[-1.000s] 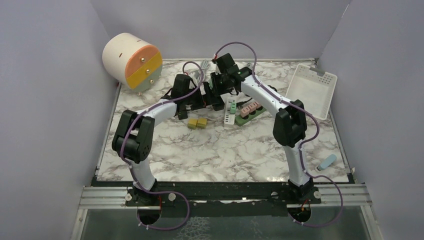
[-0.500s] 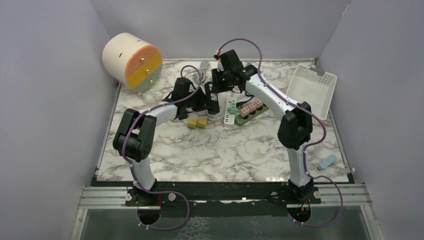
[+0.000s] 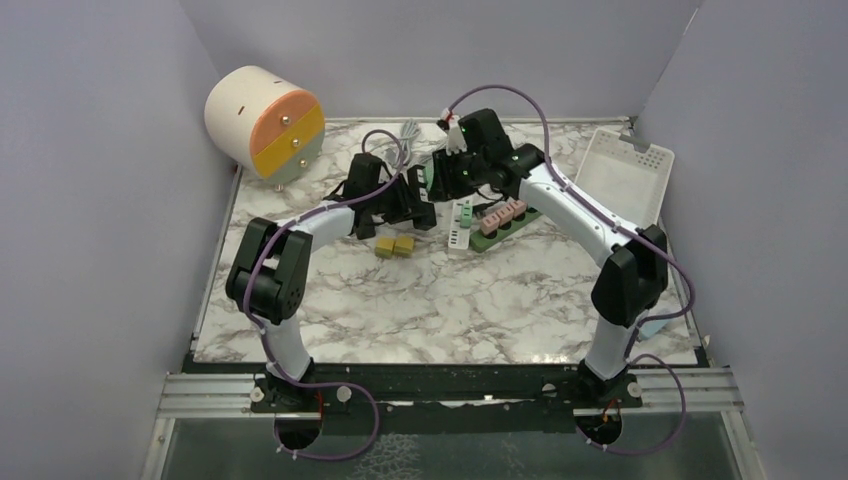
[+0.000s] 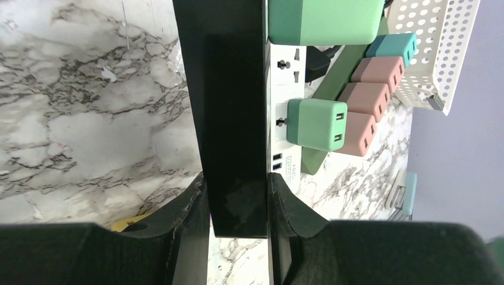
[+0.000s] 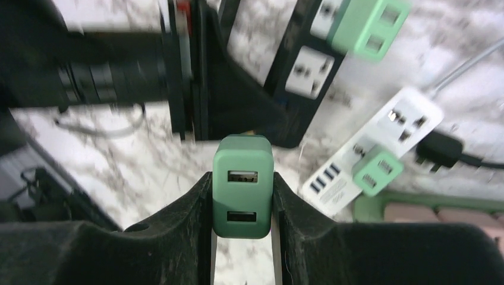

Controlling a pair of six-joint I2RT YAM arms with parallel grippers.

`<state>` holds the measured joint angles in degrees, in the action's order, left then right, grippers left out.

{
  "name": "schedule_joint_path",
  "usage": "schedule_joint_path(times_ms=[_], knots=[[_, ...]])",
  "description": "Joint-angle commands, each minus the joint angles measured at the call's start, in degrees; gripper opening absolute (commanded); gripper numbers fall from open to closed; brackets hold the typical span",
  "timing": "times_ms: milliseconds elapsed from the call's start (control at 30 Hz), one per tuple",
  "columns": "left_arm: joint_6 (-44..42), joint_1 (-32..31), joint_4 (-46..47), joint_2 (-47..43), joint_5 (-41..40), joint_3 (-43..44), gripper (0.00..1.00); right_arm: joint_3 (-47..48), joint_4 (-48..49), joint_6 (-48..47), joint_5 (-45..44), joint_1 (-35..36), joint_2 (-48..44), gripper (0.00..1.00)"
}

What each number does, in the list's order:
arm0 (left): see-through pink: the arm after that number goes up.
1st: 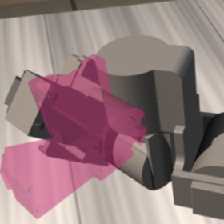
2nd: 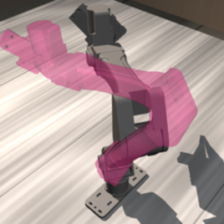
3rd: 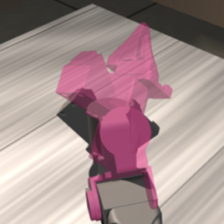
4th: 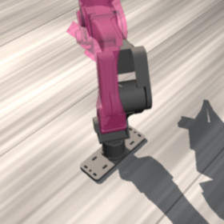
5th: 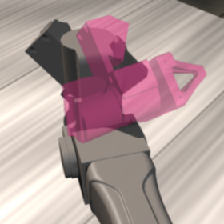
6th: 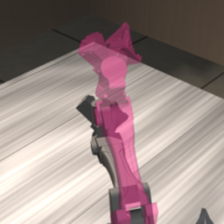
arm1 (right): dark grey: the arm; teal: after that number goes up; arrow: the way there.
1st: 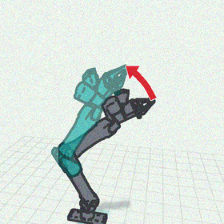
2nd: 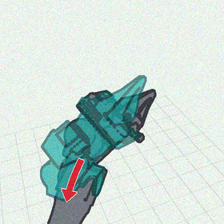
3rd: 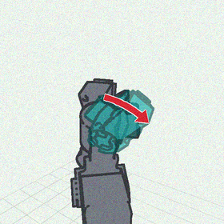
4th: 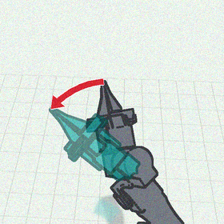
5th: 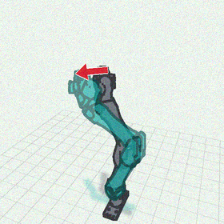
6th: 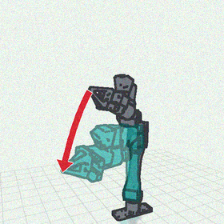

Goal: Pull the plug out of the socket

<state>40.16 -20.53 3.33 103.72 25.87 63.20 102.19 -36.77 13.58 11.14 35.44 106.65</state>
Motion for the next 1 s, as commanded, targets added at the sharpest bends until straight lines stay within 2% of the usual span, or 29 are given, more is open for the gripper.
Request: schedule_joint_path(times_ms=[0, 200, 367, 667, 967], knots=[[-4.2, 1.2, -0.5, -1.9, -1.3, 4.3, 0.0, -11.6, 4.4, -4.4, 13.1, -0.8, -7.7, 0.01], [-7.0, 3.1, -2.4, -2.5, -1.3, 5.2, 0.0, -25.2, 6.7, -8.1, 25.2, -0.8, -12.8, 0.01], [-8.3, 4.4, -3.0, -3.3, -1.2, 4.3, 0.0, -30.8, 10.3, -7.1, 32.0, -0.8, -10.4, 0.01], [-11.5, 5.8, -5.4, -5.9, -2.7, 2.6, 0.0, -29.2, 13.2, -5.8, 35.8, 0.6, -0.6, 0.01], [-12.5, 7.4, -5.7, -7.7, -1.8, 2.1, 0.0, -25.0, 19.1, -0.6, 37.1, 7.3, 8.4, 0.03]])
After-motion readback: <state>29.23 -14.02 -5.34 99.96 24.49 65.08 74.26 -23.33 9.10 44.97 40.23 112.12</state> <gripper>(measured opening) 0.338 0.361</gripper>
